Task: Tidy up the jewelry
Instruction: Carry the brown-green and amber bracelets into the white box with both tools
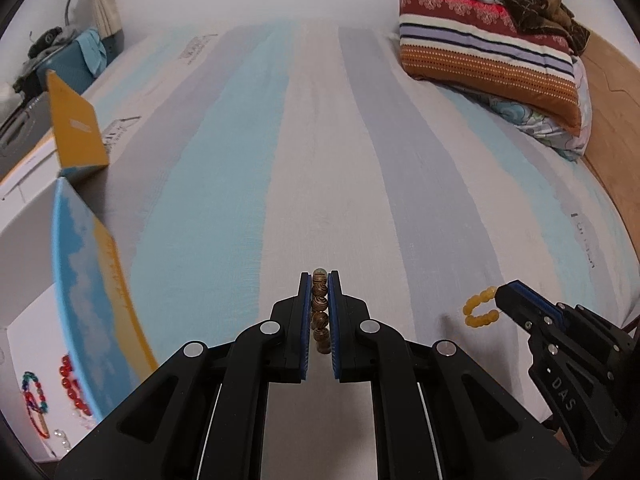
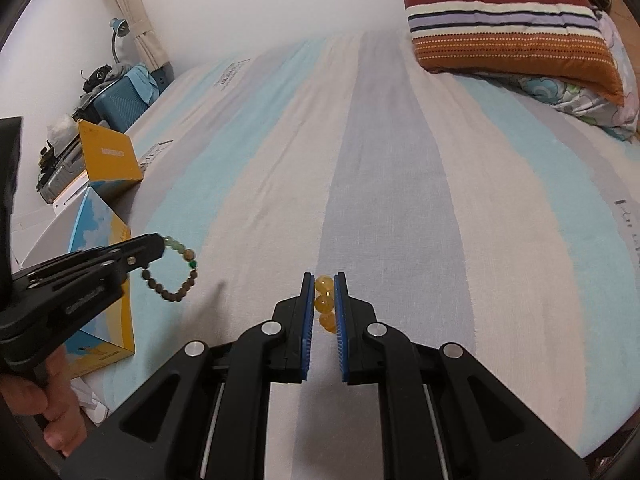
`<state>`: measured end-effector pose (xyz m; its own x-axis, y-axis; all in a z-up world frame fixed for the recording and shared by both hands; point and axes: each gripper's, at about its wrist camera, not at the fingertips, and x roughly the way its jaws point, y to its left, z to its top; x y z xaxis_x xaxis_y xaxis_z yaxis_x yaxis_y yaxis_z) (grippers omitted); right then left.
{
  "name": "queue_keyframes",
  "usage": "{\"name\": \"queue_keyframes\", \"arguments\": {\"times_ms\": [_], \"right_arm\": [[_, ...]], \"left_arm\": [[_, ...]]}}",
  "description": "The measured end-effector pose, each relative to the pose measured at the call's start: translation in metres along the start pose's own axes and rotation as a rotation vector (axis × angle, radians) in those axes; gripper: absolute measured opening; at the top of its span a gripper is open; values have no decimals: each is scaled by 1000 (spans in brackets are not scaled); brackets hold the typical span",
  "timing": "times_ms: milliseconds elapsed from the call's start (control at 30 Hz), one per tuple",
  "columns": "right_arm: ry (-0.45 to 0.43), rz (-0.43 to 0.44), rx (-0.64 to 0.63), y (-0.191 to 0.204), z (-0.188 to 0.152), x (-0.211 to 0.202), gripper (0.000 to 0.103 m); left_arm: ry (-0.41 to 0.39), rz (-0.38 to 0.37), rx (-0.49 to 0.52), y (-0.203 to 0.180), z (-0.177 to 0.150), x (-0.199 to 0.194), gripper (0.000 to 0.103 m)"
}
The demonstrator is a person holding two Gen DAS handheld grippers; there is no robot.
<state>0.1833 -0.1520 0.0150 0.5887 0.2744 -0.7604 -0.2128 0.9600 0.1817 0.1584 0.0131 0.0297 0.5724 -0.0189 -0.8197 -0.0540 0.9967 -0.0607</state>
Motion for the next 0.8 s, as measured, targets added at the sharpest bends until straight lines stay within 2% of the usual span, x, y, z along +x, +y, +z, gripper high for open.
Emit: {"name": "queue_keyframes", "arguments": {"times_ms": [233,500,800], "right_arm": [[-30,-47,-20,21,6,-22,9],[-64,-92,-46,47,16,-44,9],[-70,-69,-74,80,26,-57,9]], "left_arm": [[-27,47,-16,17,-2,-26,7],[-49,58,-40,36,-4,-53,7],[-76,78,-74,65,-8,-86,7]]}}
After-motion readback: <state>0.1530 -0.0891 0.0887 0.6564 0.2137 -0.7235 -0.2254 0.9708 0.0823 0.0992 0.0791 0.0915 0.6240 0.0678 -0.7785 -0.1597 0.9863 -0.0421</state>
